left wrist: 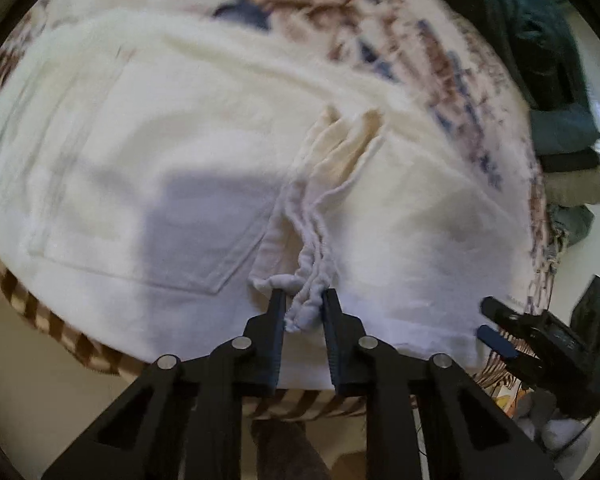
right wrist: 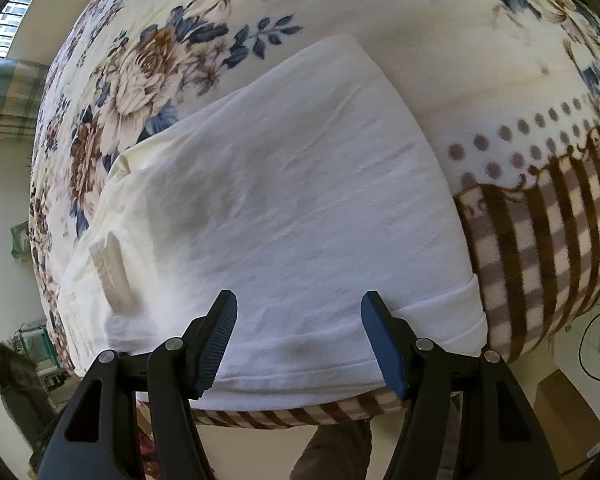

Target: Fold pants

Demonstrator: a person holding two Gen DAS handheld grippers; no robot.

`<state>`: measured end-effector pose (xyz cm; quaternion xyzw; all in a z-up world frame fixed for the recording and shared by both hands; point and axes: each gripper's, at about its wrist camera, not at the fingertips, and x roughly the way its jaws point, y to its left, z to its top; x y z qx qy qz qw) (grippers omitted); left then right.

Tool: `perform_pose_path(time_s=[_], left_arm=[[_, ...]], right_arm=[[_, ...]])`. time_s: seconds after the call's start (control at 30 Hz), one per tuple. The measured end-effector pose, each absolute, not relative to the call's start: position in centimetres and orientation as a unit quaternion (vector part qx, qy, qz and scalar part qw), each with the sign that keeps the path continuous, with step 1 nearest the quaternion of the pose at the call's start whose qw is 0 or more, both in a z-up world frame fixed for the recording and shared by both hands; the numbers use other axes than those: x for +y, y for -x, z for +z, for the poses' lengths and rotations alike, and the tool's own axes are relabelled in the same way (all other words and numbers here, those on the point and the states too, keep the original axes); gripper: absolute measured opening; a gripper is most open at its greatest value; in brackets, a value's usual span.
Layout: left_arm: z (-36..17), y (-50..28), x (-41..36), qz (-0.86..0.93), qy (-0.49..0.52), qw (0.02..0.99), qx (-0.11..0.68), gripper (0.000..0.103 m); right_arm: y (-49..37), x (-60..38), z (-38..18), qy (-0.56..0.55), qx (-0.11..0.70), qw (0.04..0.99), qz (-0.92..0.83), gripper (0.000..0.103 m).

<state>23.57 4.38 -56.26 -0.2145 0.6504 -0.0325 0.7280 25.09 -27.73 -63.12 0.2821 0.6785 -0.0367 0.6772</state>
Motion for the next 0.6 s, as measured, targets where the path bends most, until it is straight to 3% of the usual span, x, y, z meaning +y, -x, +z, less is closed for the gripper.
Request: perform_pose_path(time_s=[0.23,0.6], left_arm=[[-53.3,-23.9,4.9,-0.051,0.218,0.752,0.62,0.012],[-57.8,-23.8,6.5,-0.027,0.211,0.728,0.652,0.015]], right_arm=[[-25.2,-27.7,-63.1,-0.282,0.68,0.676,-0.033,0.067],[-25.8,-26.1,-63.6,-0.264,0.699,0.665,-0.003,0.067]])
